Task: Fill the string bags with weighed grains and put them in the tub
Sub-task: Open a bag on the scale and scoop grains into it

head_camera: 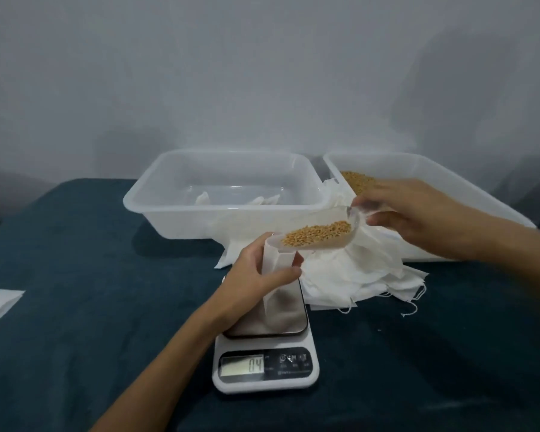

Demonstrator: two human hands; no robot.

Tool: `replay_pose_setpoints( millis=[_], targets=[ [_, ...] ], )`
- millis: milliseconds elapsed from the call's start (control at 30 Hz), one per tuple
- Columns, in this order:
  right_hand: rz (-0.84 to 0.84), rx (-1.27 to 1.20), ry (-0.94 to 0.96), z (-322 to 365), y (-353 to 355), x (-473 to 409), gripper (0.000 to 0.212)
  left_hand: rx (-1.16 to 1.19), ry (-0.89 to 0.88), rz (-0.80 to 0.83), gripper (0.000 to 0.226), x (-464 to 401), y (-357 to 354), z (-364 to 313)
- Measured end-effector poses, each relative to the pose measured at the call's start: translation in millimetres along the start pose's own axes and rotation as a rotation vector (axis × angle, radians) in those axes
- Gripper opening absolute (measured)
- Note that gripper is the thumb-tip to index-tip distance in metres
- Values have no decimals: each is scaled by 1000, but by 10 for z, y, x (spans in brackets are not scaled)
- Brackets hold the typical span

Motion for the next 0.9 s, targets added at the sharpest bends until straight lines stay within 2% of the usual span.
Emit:
replay_pose_setpoints(
  millis=[267,900],
  targets=[
    [-38,171,62,35,152,-27,27,26,28,-12,41,9,-5,0],
    [-56,212,35,115,152,-76,29,75,40,-29,46,-5,-23,12]
  ],
)
Point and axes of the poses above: each hand's wrist, its own x-axis away from the middle knuckle, its own y-axis out of the back of the hand, z = x × y, the point moved 2 cm from there along -x, towards the middle knuckle, and after that the axes turned 5 degrees about -y, right-handed, at the moved point
